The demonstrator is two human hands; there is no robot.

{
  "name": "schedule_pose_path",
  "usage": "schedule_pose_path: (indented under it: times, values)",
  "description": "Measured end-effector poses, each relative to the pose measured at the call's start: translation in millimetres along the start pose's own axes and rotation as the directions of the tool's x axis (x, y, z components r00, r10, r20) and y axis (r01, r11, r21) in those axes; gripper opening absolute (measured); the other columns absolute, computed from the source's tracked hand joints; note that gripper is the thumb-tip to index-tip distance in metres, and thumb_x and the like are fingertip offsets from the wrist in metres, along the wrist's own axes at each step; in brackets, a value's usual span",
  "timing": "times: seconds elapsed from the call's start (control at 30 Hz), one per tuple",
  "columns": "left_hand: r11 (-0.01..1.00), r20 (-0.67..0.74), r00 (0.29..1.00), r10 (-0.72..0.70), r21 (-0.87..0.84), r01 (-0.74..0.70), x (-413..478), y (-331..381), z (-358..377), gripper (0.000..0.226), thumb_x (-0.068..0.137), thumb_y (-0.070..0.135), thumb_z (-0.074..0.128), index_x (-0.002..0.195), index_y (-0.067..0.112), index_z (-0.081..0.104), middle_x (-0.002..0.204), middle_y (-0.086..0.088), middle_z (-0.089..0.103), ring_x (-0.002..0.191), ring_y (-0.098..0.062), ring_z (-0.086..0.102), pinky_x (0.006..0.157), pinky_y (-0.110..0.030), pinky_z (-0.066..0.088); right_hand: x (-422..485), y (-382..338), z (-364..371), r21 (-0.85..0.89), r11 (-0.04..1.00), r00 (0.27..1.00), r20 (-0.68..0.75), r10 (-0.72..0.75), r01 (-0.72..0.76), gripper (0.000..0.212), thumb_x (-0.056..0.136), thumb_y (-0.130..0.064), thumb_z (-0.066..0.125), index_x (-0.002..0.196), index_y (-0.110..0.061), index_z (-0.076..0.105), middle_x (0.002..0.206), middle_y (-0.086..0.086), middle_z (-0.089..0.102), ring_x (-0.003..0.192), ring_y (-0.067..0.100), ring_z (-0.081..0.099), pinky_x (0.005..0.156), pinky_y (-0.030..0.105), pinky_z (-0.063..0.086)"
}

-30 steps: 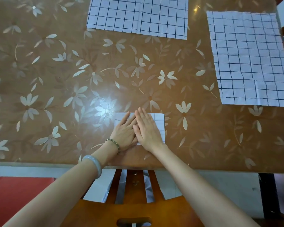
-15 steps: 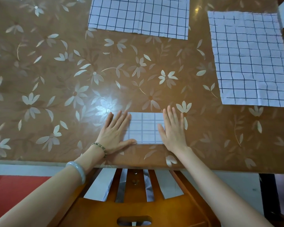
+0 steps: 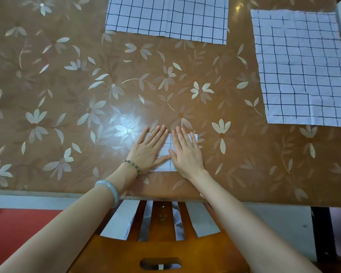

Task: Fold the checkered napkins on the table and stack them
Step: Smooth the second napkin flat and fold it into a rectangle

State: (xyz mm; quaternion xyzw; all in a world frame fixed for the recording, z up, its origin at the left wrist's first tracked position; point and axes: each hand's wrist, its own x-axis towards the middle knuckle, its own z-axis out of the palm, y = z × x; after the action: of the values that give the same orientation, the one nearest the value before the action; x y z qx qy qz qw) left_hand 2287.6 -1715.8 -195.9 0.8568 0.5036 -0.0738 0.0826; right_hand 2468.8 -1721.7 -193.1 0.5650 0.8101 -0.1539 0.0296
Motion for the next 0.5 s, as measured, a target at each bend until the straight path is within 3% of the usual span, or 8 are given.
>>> schedule_pose_path:
  times: [0.1, 0.33, 0.43, 0.5]
  values:
    - [1.000, 0.032, 0.999, -0.030, 0.008, 0.030, -10, -8, 2, 0.099, 0.084, 0.080, 0.017, 0.152, 0.009, 0.010, 0.160, -0.007, 0.008, 0.148, -0.019, 0.003, 0.119, -0.049, 0.008, -9, 17, 0, -0.044, 0.997, 0.998, 0.001, 0.065, -0.065, 0.074, 0.096, -0.057, 0.003, 0.150, -0.007, 0.012, 0.157, 0.010, 0.007, 0.147, 0.022, 0.007, 0.118, 0.045, 0.004]
    - [0.997, 0.073, 0.994, -0.082, -0.004, 0.082, -43, -38, 1, 0.108, 0.079, 0.086, 0.018, 0.152, 0.009, 0.006, 0.160, -0.007, 0.006, 0.148, -0.020, 0.002, 0.119, -0.051, 0.008, -27, 50, -6, -0.145, 0.979, 0.990, 0.005, 0.142, -0.140, 0.077, 0.095, -0.061, 0.003, 0.150, -0.007, 0.011, 0.158, 0.012, 0.013, 0.147, 0.026, 0.010, 0.117, 0.050, -0.001]
    - [0.992, 0.049, 0.992, -0.119, -0.024, 0.120, -46, -40, -2, 0.109, 0.078, 0.086, 0.018, 0.152, 0.007, 0.006, 0.160, -0.009, 0.005, 0.148, -0.020, -0.002, 0.119, -0.049, 0.004, -26, 43, -16, -0.084, 0.980, 0.983, -0.059, 0.175, -0.179, 0.075, 0.097, -0.057, 0.007, 0.150, -0.005, 0.015, 0.158, 0.013, 0.009, 0.147, 0.027, 0.004, 0.117, 0.050, -0.003]
    - [0.994, 0.009, 0.995, -0.101, -0.032, 0.102, -35, -28, -8, 0.106, 0.081, 0.084, 0.017, 0.152, 0.006, 0.008, 0.159, -0.009, 0.004, 0.148, -0.020, -0.003, 0.119, -0.048, 0.002, -17, 23, -20, -0.020, 0.991, 0.988, -0.088, 0.128, -0.130, 0.068, 0.098, -0.050, 0.012, 0.151, -0.009, 0.012, 0.157, 0.009, 0.001, 0.146, 0.023, -0.003, 0.117, 0.048, -0.006]
